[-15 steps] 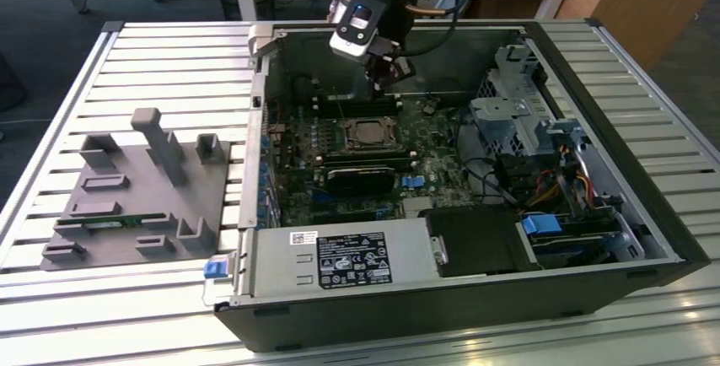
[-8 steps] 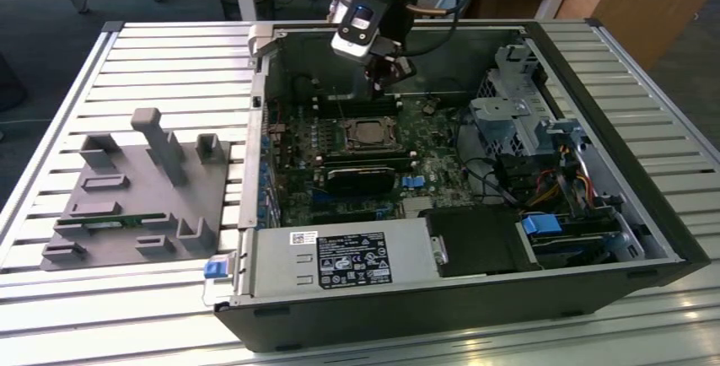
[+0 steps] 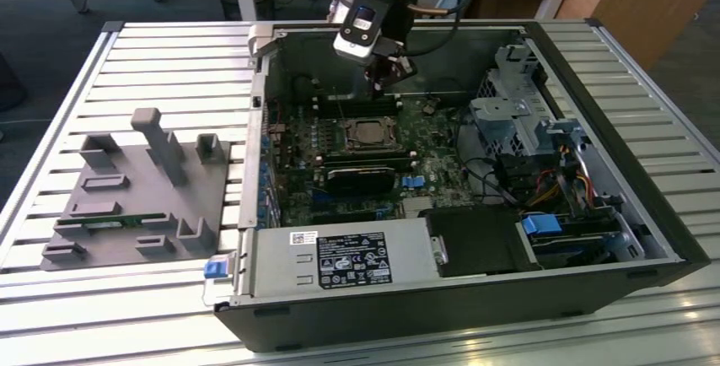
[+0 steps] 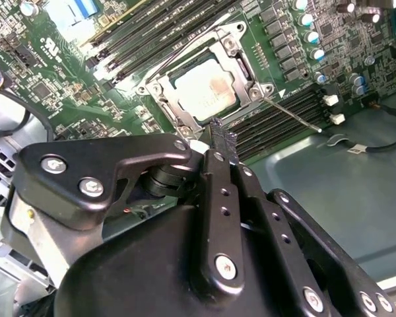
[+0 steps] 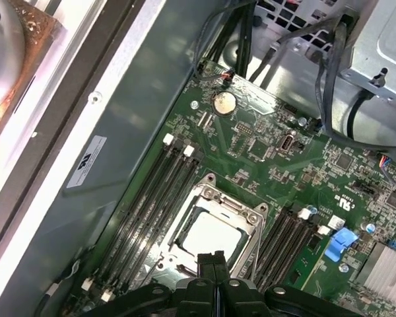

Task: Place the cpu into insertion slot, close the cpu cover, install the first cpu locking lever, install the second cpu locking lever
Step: 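Install the first cpu locking lever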

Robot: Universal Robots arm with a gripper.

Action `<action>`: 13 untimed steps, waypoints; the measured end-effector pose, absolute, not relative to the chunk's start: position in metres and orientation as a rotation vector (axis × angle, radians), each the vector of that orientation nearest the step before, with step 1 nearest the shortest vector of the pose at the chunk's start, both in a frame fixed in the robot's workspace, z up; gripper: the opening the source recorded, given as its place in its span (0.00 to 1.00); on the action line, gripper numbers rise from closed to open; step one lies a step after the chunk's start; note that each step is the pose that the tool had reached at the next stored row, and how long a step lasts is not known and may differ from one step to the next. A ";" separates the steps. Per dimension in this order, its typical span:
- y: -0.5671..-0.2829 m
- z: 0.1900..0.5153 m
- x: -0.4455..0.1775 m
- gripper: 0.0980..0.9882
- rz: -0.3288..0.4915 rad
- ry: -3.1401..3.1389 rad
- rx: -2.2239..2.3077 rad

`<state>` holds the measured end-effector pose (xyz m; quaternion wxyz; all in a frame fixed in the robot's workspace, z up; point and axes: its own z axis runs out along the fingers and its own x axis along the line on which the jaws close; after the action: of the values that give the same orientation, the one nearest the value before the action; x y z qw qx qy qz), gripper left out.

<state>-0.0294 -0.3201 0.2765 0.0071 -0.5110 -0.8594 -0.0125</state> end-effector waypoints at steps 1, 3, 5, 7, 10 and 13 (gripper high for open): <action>-0.320 0.276 -0.029 0.02 -0.039 -2.691 -1.592; -0.320 0.276 -0.029 0.02 -0.039 -2.698 -1.580; -0.320 0.276 -0.029 0.02 -0.039 -2.705 -1.568; -0.320 0.276 -0.029 0.02 -0.039 -2.712 -1.556; -0.320 0.276 -0.029 0.02 -0.039 -2.722 -1.538; -0.320 0.276 -0.029 0.02 -0.038 -2.749 -1.488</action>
<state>-0.0294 -0.3201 0.2765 0.0076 -0.4760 -0.8793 -0.0122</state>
